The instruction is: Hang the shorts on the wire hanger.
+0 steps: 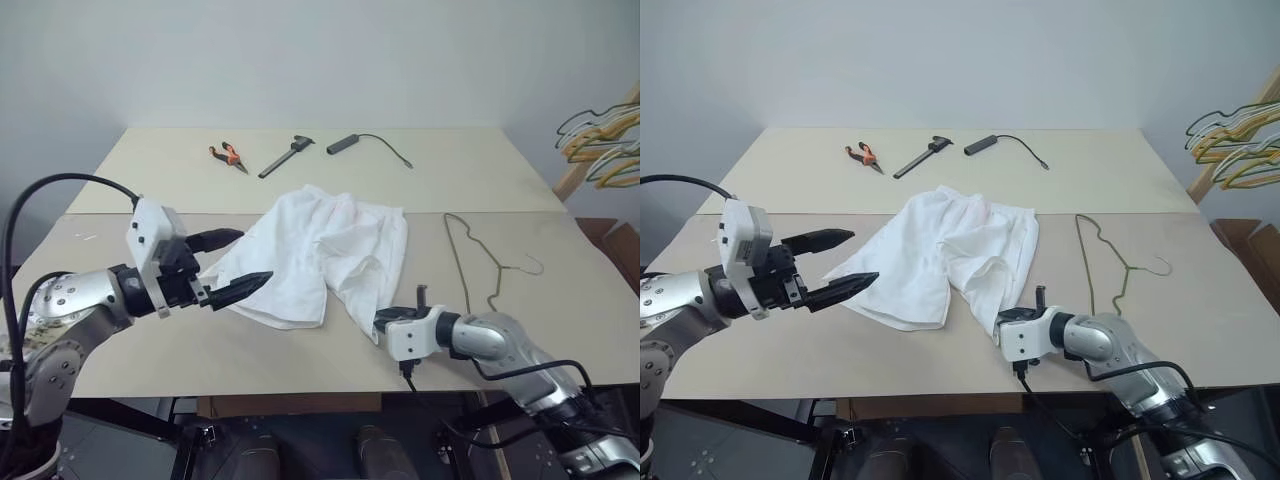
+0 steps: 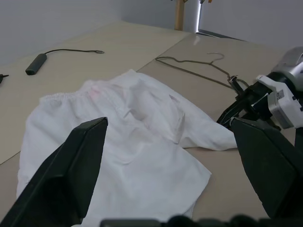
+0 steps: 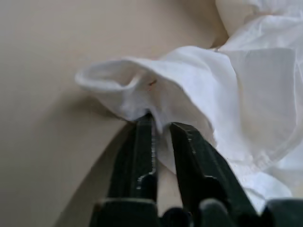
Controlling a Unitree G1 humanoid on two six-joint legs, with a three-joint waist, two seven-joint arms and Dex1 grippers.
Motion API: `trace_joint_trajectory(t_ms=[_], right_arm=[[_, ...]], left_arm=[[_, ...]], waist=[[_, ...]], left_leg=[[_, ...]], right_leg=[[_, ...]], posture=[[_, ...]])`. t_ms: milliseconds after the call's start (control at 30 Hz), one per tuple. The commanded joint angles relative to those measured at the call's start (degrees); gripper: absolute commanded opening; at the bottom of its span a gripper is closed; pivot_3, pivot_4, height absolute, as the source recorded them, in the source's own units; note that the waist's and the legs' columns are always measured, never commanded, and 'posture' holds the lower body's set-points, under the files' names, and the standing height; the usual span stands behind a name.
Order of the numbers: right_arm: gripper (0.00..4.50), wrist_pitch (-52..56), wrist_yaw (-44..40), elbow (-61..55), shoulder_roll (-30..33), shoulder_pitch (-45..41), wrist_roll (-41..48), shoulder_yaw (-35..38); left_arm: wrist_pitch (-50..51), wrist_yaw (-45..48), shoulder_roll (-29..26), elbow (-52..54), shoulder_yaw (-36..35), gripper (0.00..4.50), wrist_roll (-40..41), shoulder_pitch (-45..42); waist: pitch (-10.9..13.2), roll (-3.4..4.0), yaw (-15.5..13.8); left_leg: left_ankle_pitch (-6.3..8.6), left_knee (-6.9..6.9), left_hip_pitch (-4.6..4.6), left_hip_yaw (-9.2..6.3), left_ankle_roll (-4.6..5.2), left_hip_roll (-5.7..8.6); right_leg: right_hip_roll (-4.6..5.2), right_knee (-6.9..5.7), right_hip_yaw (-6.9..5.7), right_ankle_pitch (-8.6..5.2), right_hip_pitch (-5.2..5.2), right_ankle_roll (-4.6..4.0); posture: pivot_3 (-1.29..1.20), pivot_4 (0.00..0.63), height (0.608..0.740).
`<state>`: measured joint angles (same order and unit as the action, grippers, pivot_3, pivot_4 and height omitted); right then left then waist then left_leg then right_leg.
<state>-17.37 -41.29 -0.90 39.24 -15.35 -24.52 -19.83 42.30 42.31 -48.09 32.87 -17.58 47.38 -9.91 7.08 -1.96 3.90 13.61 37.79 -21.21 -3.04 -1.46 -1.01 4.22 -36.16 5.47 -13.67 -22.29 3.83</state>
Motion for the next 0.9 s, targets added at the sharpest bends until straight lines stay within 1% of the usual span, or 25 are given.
trace_joint_trajectory(t_ms=[33, 133, 233, 367, 500, 567, 633, 767, 900], right_arm=[[0.07, -1.7, 1.2, 0.8, -1.9, -2.9, -0.6, -0.8], [0.07, -1.0, 1.3, 1.4, -5.1, -5.6, -0.6, -2.1], [0.07, 3.2, -0.6, 1.0, -12.0, -10.6, 0.5, -4.5], [0.07, 4.3, -0.7, 4.1, -21.2, -17.9, -1.6, -9.2], [0.07, 6.0, 0.4, 9.1, -27.6, -22.7, -3.0, -12.2], [0.54, 6.7, -0.4, 11.1, -28.6, -23.5, -3.4, -13.5], [1.04, 7.1, -3.4, 9.7, -27.0, -22.5, -2.6, -14.1], [2.45, 9.5, -9.9, 3.5, -21.9, -19.8, 2.5, -11.7], [3.75, 12.2, -14.3, -1.6, -16.4, -19.0, 7.9, -7.7]], left_arm=[[-0.7, -0.3, -0.3, 1.2, -1.0, 4.5, 0.2, 0.0], [-0.8, -0.4, -0.3, 1.6, -1.1, 4.5, 0.2, 0.5], [-1.6, 1.3, -1.4, 0.4, -0.8, 4.5, -0.7, 0.0], [-3.6, 4.6, -3.4, -3.5, 0.3, 4.5, -2.9, -2.9], [-5.3, 6.5, -4.1, -6.0, 1.2, 4.5, -4.9, -5.4], [-5.4, 6.6, -4.2, -6.0, 1.0, 4.5, -5.3, -5.4], [-5.4, 6.7, -4.4, -5.2, 0.3, 4.5, -5.3, -4.5], [-5.3, 7.1, -4.8, -4.1, -0.7, 4.5, -5.4, -2.7], [-6.9, 8.9, -5.6, -4.3, 0.9, 4.5, -7.1, -2.2]], waist=[[0.0, 0.0, 0.0], [0.0, 0.0, 0.1], [0.0, 0.01, 0.3], [0.0, 0.04, 0.3], [0.0, 0.03, -0.1], [0.0, 0.02, -0.2], [0.0, 0.02, -0.5], [0.0, 0.03, -0.8], [0.1, 0.02, -0.7]], left_leg=[[0.0, 0.0, 0.0, 0.0, 0.0, 0.0], [0.0, -0.04, 0.0, -0.01, 0.0, 0.0], [0.0, -0.05, 0.0, -0.03, 0.0, -0.03], [0.0, -0.05, 0.04, -0.08, 0.0, -0.09], [0.03, -0.06, 0.02, -0.13, -0.04, -0.07], [0.06, -0.06, -0.02, -0.12, -0.09, -0.02], [0.08, -0.05, -0.07, -0.14, -0.12, -0.02], [0.08, -0.06, -0.06, -0.14, -0.13, -0.02], [0.08, -0.05, -0.01, -0.12, -0.12, -0.05]], right_leg=[[0.0, 0.0, 0.0, 0.0, 0.0, 0.0], [0.0, 0.0, 0.0, -0.01, -0.01, -0.02], [-0.03, -0.03, 0.0, -0.02, -0.04, -0.04], [-0.14, -0.07, 0.0, 0.0, -0.04, -0.07], [-0.08, -0.04, -0.06, 0.0, -0.03, -0.07], [0.0, -0.03, -0.09, -0.01, -0.05, -0.05], [0.01, -0.04, -0.12, -0.01, -0.07, -0.05], [0.01, -0.07, -0.13, -0.01, -0.08, -0.05], [-0.03, -0.08, -0.12, -0.01, -0.07, -0.05]], posture=[[-0.01, 0.087, 0.74], [-0.01, 0.088, 0.74], [-0.01, 0.089, 0.74], [-0.01, 0.087, 0.74], [0.01, 0.087, 0.74], [0.02, 0.088, 0.74], [0.03, 0.089, 0.74], [0.03, 0.089, 0.74], [0.01, 0.086, 0.74]])
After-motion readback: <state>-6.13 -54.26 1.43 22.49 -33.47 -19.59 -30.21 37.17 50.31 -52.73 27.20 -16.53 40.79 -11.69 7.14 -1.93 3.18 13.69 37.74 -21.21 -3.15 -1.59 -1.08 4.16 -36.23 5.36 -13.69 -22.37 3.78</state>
